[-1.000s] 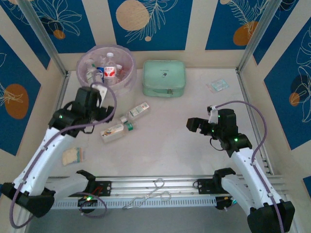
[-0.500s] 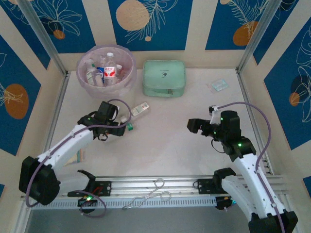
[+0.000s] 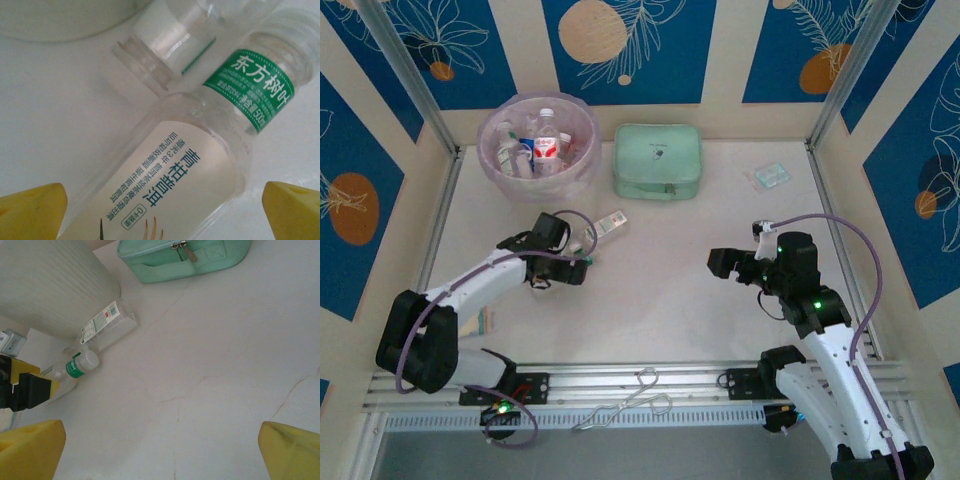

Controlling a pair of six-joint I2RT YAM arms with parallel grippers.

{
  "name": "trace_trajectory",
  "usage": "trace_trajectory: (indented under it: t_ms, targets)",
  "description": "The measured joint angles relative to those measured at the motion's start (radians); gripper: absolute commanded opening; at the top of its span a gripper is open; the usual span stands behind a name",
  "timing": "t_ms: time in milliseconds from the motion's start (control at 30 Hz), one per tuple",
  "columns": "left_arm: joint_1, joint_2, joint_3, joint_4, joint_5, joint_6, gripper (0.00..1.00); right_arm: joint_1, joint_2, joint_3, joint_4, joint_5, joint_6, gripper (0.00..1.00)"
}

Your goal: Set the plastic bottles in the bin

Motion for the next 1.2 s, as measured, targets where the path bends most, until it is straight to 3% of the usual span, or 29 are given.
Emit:
trace_trajectory:
  t_ms: [133, 433, 833, 1200]
  targets:
    - [-0.008, 0.0, -0.001, -0.034, 0.045, -0.039, 0.99, 0.0, 0.0, -0.001, 0.007, 0.0, 0.0, 0.99]
    - [-0.071, -0.013, -0.006, -0.09, 0.058, -0.127, 0.8, 0.0, 0.006, -0.032, 0.023, 0.0, 0.0, 0.99]
    - [-0.127, 0.02, 0.016, -0.109, 0.008, -0.149, 0.54, 0.0, 0.011, -0.033, 0.03, 0.0, -0.003, 0.99]
    - [-0.145, -0.006, 0.071, -0.185, 0.014, -0.145, 0.44, 0.0, 0.042, -0.033, 0.051, 0.0, -0.003, 0.99]
